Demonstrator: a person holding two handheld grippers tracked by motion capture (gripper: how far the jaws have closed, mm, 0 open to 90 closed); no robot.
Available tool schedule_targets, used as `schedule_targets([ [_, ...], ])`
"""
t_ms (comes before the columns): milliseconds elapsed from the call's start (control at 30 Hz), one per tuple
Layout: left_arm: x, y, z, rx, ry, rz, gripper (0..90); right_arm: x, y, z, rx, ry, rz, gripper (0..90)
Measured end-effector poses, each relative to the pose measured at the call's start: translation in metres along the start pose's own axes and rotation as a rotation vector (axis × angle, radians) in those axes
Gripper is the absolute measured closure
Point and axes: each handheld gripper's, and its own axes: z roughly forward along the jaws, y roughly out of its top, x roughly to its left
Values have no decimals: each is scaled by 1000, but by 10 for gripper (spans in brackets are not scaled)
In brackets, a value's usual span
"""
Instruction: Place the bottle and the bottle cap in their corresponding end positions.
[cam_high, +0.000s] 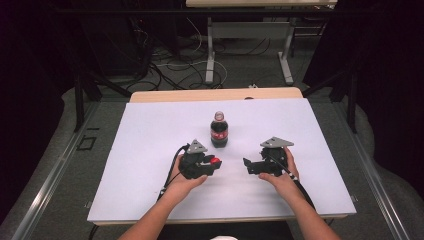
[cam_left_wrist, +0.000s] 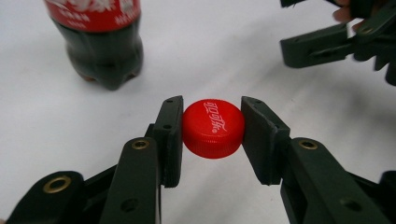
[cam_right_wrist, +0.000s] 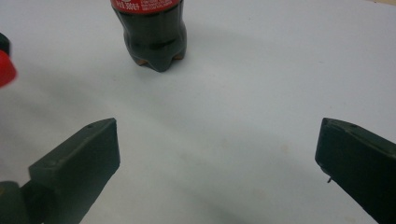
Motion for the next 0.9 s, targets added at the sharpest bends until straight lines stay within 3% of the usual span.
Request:
schedule_targets([
  [233,-5,-12,23,22,-20,-27,616,-6,-8,-2,-1,2,47,0],
  [267,-5,-13,24,21,-18,-9,616,-7,-10,-2,-2,8,50,0],
  [300,-7,-15,26,23,-22,-18,616,-6,-11,-2,-5,10,58,0],
  [567,-11,-25,34,56,-17,-4,615,-8,-15,-6,-8,8,69,0],
  [667,-12,-28,37,73,-7,16,614,-10,-15,-8,-12,36,88,0],
  [900,-12,-28,37,65,-3,15,611,-12,-15,-9,-24,32,105,3],
])
